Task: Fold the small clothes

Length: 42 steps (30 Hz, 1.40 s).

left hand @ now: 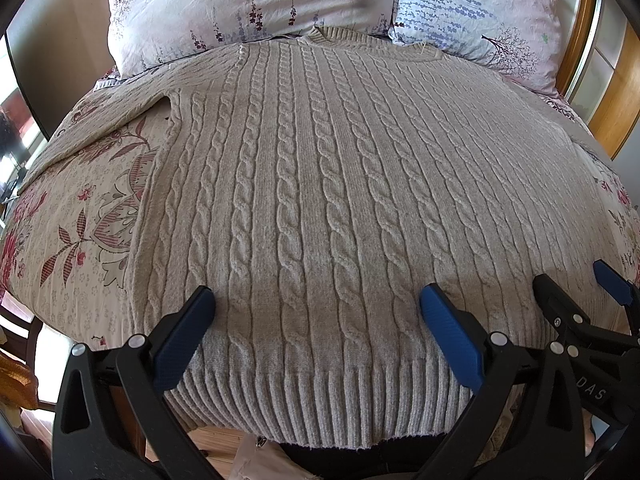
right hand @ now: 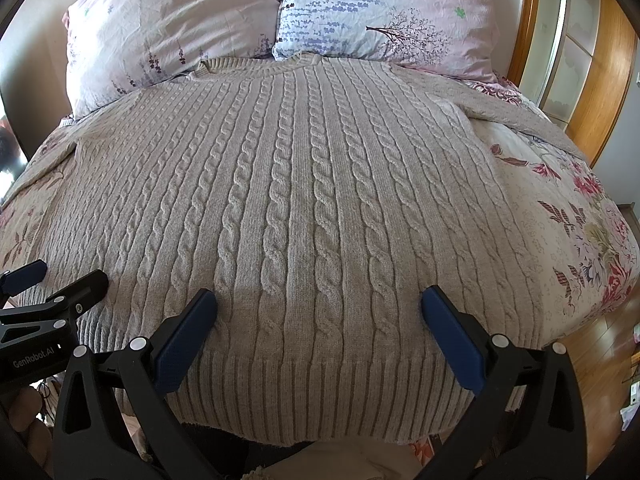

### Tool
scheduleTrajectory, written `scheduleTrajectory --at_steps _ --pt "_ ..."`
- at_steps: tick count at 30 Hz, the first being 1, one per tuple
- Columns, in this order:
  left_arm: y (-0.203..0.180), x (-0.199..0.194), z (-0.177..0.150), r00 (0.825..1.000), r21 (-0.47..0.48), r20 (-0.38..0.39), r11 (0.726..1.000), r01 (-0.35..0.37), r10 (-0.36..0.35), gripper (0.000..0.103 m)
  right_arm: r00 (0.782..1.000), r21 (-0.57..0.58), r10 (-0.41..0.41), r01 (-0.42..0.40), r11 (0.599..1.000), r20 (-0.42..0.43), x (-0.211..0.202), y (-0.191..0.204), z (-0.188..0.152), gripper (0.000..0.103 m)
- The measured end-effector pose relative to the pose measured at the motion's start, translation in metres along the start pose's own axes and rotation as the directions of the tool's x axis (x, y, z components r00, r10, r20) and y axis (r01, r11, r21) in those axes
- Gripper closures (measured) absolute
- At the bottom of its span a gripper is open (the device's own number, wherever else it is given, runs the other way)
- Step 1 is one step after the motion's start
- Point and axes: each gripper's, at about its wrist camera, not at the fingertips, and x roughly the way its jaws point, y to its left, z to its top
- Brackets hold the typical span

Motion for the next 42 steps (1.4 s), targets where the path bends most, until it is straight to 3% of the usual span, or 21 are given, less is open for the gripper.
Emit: scheduleTrajectory --at_steps 18,26,28,32,33,35,38,42 --pt "0.0 0.003 0.003 1.0 0.004 -0.013 1.0 0.001 -0.001 0.002 1.0 -0.019 0.008 -0.008 1.0 0.002 0.004 -0.002 0.0 0.001" --pt "0.0 0.004 0.009 1.0 0.025 -0.028 1.0 0.012 -0.011 0.002 0.992 -0.142 0.114 -0.105 0.984 0.059 0.003 -0.007 0.001 0.001" --pt "0.002 0.005 0.014 0.999 0.033 -0.02 0.999 0.027 -0.026 0.002 0.99 -0.13 0.129 -0.121 0.984 0.06 0.003 -0.013 0.006 0.001" --pt "0.008 0.0 0.034 0.997 0.043 0.068 0.998 0.039 -0.042 0.002 0.985 0.002 0.147 -0.148 0.989 0.095 -0.002 -0.052 0.039 0.001" --pt "0.009 -0.002 0.039 0.994 0.05 0.095 0.998 0.043 -0.048 0.002 0.981 0.082 0.155 -0.165 0.983 0.121 -0.004 -0.075 0.055 0.001" --pt "0.011 -0.005 0.052 0.986 0.072 0.149 0.995 0.063 -0.073 0.002 0.977 0.169 0.152 -0.177 0.97 0.148 -0.003 -0.104 0.074 0.009" --pt "0.014 -0.003 0.072 0.978 0.085 0.172 0.991 0.101 -0.115 0.002 0.979 0.364 0.142 -0.188 0.912 0.149 0.01 -0.164 0.103 0.024" --pt "0.023 0.007 0.095 0.978 0.071 0.145 0.988 0.139 -0.148 0.002 0.981 0.614 0.162 -0.194 0.765 0.108 0.046 -0.237 0.124 0.041"
